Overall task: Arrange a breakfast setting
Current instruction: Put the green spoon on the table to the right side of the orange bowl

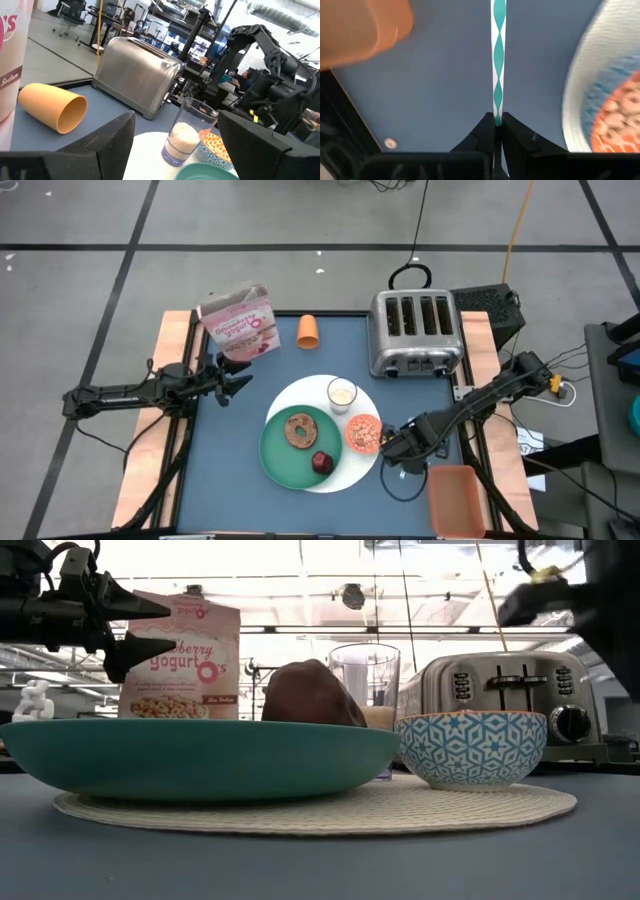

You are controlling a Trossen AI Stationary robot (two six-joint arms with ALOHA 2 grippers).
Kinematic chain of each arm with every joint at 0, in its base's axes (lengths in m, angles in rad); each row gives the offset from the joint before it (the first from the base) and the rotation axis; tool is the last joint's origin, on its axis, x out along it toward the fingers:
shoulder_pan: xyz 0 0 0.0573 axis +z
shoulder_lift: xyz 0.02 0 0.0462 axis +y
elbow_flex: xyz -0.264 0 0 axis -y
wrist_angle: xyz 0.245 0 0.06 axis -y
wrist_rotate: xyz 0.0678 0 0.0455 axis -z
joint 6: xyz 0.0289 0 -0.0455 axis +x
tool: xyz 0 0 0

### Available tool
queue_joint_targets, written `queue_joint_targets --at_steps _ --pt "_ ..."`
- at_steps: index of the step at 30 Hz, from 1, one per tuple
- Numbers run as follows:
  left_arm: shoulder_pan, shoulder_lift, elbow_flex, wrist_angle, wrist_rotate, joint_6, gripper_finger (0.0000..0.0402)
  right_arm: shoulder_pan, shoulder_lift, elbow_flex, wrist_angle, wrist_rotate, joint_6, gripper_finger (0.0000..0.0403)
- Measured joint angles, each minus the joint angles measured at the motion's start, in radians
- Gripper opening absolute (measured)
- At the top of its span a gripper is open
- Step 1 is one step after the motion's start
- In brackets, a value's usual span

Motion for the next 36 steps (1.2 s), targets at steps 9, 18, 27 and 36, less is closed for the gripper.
queue_joint_targets --at_steps 9,18,27,36 --pt "0.000 0.000 0.000 0.000 0.000 0.003 0.0287 -0.029 0.000 -0.116 0.117 0.100 -0.211 0.0019" --pt "0.000 0.000 0.000 0.000 0.000 0.003 0.0287 -0.107 0.000 -0.126 0.215 0.101 -0.341 0.0019" --pt "0.000 0.000 0.000 0.000 0.000 0.003 0.0287 -0.188 0.000 -0.126 0.228 0.092 -0.449 0.0020" --pt "0.000 0.000 0.000 0.000 0.000 0.003 0.0287 -0.234 0.040 -0.126 0.311 -0.034 -0.448 0.0020"
